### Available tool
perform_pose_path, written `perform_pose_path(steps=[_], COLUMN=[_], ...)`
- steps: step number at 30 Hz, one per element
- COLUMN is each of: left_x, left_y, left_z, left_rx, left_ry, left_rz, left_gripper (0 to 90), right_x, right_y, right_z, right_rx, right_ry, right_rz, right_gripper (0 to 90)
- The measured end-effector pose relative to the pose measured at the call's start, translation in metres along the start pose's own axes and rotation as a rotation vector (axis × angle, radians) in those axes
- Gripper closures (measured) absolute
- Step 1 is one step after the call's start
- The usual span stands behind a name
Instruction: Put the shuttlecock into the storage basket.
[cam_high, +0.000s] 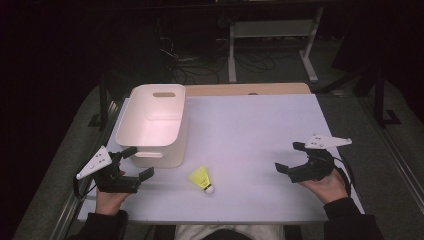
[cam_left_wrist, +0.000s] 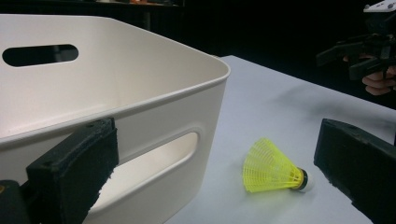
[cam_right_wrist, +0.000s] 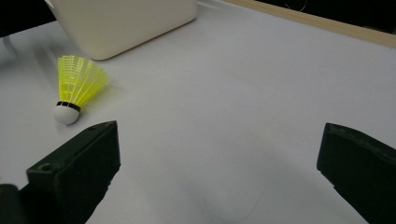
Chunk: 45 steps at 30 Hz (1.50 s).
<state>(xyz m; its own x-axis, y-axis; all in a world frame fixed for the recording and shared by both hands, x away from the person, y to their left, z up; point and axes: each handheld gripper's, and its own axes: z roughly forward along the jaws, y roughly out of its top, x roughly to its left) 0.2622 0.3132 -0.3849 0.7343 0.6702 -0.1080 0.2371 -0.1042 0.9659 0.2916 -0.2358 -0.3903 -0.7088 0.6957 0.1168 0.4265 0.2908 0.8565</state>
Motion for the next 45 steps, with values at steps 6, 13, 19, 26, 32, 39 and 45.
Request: perform_pose_path(steps=[6, 13, 19, 26, 32, 39, 45], left_x=[0.0, 0.0, 0.0, 0.0, 0.0, 0.0, 0.0], left_y=[0.0, 0.0, 0.0, 0.0, 0.0, 0.0, 0.0], left_z=[0.0, 0.0, 0.0, 0.0, 0.0, 0.0, 0.0], left_rx=[0.0, 0.001, 0.001, 0.001, 0.001, 0.0, 0.0], left_ry=[0.001, 0.001, 0.002, 0.002, 0.002, 0.002, 0.002], left_rz=[0.001, 0.0, 0.001, 0.001, 0.0, 0.0, 0.0], left_gripper=[0.0, 0.0, 0.0, 0.0, 0.0, 0.0, 0.0], right_x=[0.001, 0.005, 0.007, 0.013, 0.017, 0.021, 0.025], right_y=[0.006, 0.015, 0.02, 0.027, 0.032, 0.038, 0.041], right_z=[-0.001, 0.001, 0.004, 0.007, 0.011, 0.016, 0.019], right_rx=[0.0, 0.021, 0.042, 0.057, 0.073, 0.09, 0.098], right_ry=[0.009, 0.031, 0.046, 0.06, 0.071, 0.086, 0.096], right_rz=[-0.005, -0.024, -0.031, -0.056, -0.072, -0.092, -0.102], right_gripper=[0.0, 0.0, 0.0, 0.0, 0.0, 0.0, 0.0])
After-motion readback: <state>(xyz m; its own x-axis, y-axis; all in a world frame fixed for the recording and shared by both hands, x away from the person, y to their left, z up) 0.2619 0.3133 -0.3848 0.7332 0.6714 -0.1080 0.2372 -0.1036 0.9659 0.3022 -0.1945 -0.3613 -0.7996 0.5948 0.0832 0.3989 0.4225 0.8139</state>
